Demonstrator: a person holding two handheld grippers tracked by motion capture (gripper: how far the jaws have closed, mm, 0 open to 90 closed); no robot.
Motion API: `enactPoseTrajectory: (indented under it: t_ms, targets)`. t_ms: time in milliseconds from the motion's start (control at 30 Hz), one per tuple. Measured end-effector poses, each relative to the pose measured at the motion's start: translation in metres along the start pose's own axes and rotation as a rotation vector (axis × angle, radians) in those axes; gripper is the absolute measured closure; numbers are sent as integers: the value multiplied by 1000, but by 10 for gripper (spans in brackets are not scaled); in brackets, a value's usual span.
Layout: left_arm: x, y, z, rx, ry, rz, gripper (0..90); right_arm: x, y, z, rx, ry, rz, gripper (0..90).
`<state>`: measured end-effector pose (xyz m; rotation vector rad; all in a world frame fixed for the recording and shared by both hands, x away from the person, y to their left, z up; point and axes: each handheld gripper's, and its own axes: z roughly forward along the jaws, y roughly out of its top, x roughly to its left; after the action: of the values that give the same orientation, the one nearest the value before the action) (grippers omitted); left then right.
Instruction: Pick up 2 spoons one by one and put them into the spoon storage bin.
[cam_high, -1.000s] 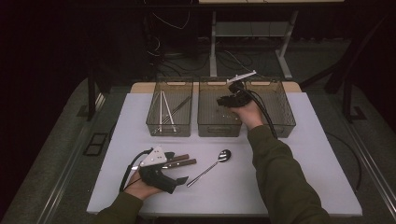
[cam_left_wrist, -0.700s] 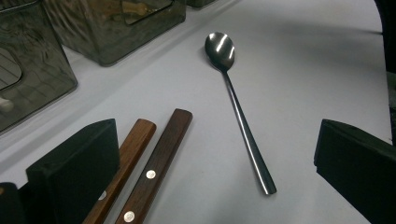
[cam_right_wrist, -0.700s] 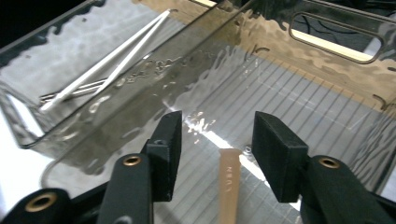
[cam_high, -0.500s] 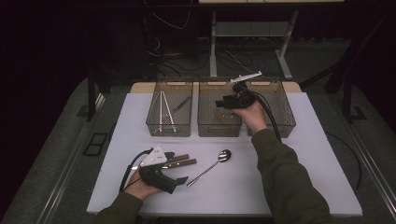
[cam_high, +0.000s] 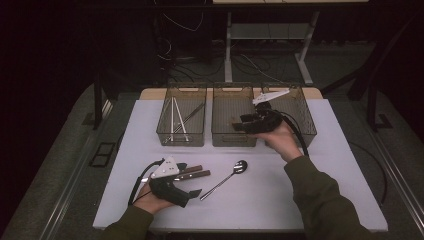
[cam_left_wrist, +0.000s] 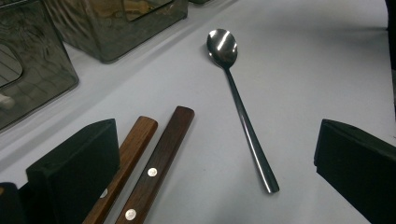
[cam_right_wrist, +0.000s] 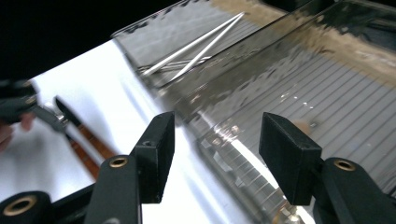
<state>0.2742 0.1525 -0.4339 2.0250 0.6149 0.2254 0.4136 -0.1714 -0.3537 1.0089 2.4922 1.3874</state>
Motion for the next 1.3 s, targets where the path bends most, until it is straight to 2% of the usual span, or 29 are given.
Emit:
enactPoseTrajectory:
  t_ms: [100,233,300,333,567,767,967,1167,1300]
  targets:
    - [0,0,0,3,0,1,0,7,-8,-5,9,10,-22,488]
    - [0,0,0,5,1,1,0,14,-20,-8,30,1,-44,630]
    - [0,0,0,5,2,0,0,16,-26,-6,51,0,-60,675]
    - [0,0,0,10,3,5,0,17,-30,-5,67,0,-53,693]
    - [0,0,0,16,4,4,0,25,-54,14,136,21,-62,812]
    - [0,0,1,17,8,7,0,40,-65,29,200,51,-107,893]
    - [-1,0,0,16,9,8,0,53,-74,44,259,64,-138,900]
    - [-1,-1,1,15,9,9,0,57,-83,53,308,52,-167,900]
    - [-1,-1,1,16,10,10,0,57,-86,55,315,41,-178,900]
